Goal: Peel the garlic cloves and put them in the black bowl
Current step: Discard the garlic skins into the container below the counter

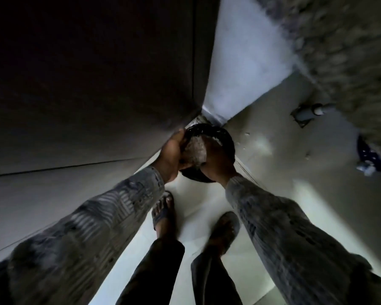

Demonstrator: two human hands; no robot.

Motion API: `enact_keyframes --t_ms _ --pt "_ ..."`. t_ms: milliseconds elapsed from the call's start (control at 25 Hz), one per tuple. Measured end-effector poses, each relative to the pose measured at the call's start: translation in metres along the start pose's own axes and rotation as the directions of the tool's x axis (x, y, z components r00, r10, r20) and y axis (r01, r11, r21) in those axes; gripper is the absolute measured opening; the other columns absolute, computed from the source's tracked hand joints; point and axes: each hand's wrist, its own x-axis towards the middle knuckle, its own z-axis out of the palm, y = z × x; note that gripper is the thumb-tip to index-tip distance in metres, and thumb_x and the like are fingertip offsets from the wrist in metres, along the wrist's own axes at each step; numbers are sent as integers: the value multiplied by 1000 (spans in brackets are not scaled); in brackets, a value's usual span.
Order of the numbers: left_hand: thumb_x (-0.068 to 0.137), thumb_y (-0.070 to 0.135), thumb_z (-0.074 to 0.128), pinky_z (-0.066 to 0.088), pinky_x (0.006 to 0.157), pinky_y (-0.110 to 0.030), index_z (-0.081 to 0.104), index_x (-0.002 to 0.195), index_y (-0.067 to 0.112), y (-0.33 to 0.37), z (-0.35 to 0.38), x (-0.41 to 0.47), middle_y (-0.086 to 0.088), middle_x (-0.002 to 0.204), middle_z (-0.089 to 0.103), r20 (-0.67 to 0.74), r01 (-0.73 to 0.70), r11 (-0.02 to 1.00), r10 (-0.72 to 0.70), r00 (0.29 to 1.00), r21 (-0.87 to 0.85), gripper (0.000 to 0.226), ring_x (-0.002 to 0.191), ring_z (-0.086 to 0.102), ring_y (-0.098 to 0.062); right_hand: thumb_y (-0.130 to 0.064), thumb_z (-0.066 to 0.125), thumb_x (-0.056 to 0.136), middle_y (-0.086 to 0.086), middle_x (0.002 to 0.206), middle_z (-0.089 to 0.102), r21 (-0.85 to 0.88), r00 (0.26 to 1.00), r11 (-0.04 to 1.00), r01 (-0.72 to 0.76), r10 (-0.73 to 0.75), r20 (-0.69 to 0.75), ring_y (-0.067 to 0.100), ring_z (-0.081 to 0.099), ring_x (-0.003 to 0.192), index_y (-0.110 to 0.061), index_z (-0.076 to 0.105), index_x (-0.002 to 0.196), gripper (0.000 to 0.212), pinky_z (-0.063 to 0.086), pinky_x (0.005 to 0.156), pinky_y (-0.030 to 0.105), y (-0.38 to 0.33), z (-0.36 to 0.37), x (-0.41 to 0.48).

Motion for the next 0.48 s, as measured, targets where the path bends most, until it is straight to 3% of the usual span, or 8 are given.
enact_keyframes --t_ms 40,120,240,320,480 --pt "107 41 44 52 73 -30 58 130 35 5 4 -19 21 102 63 -33 -57 997 59 998 54 28 91 61 -9 -27 64 89 12 160 39 18 1000 1000 10 -9 -24 30 35 149 -18 31 159 79 29 123 46 -11 -15 -11" --pt "104 15 52 51 82 -34 44 148 34 18 10 -63 21 117 59 -36 -185 967 194 980 178 49 99 59 -5 -26 75 83 11 154 48 8 992 998 67 -66 -105 28 41 144 -16 41 154 80 34 120 48 -26 -43 -36" --pt "92 -12 55 45 111 -41 45 151 19 32 13 -123 17 132 51 8 -351 863 374 927 364 67 120 52 -6 -7 78 77 12 154 47 108 987 989 99 -84 -137 28 41 143 -12 43 153 84 36 119 43 -72 -101 -103" --pt "85 -13 60 41 117 -42 50 147 19 38 11 -158 14 135 54 69 -425 745 458 886 514 71 127 52 -9 -4 76 73 14 153 48 99 981 987 125 -109 -161 30 44 142 -11 42 154 88 38 117 43 -97 -136 -150" --pt "76 14 75 37 118 -40 50 149 26 66 16 -244 -2 147 55 250 -509 386 551 796 770 77 136 50 -21 -7 74 75 14 155 44 58 972 985 162 -150 -181 31 41 142 -13 36 158 91 37 117 37 -145 -198 -247"
